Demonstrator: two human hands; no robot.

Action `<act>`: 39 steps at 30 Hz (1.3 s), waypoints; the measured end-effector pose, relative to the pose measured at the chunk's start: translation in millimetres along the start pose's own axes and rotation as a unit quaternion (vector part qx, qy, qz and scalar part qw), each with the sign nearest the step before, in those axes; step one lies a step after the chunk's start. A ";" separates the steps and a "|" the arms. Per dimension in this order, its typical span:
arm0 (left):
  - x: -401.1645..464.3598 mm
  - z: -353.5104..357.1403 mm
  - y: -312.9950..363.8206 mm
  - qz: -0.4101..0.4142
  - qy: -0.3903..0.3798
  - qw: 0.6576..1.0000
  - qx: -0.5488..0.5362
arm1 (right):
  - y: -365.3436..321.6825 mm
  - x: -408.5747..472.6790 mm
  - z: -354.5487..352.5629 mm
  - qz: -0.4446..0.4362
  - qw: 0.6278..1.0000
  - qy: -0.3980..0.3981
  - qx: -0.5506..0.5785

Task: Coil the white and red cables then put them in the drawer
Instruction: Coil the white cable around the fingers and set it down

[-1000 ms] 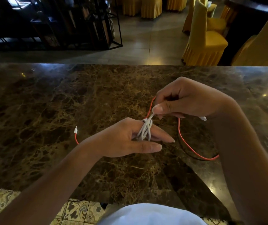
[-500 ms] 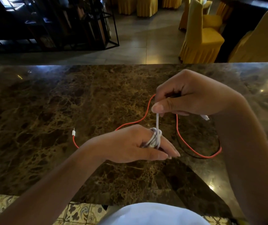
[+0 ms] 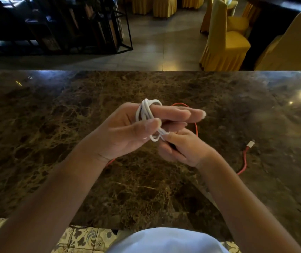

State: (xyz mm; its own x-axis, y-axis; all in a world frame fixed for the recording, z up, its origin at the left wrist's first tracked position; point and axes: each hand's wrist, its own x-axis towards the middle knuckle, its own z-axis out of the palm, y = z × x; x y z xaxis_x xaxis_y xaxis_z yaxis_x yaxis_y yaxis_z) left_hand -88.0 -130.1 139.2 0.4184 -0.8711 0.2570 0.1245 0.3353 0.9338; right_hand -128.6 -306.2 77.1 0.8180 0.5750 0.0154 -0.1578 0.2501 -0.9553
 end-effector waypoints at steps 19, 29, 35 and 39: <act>-6.6 -36.5 -36.1 -0.018 0.253 0.955 -0.152 | 0.9 -40.3 57.0 -0.140 0.815 0.302 -0.475; -17.5 -32.2 -42.8 -0.030 0.236 0.938 -0.254 | -18.7 -40.6 30.2 -0.164 0.908 0.189 -0.336; -14.8 -19.9 -41.0 -0.041 0.197 0.923 -0.327 | -17.9 -32.7 27.4 -0.196 0.947 0.157 -0.201; -11.3 -13.5 -40.5 -0.059 0.200 0.938 -0.278 | -22.3 -27.0 22.9 -0.218 0.942 0.198 -0.158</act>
State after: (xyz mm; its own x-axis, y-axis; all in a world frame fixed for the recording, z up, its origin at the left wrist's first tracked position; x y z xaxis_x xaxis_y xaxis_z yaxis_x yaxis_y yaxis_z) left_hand -85.6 -128.9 95.1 0.6623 -0.7470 -0.0577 0.5945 0.4771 0.6472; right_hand -159.8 -309.5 104.8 0.9189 0.1197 0.3758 0.3632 0.1148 -0.9246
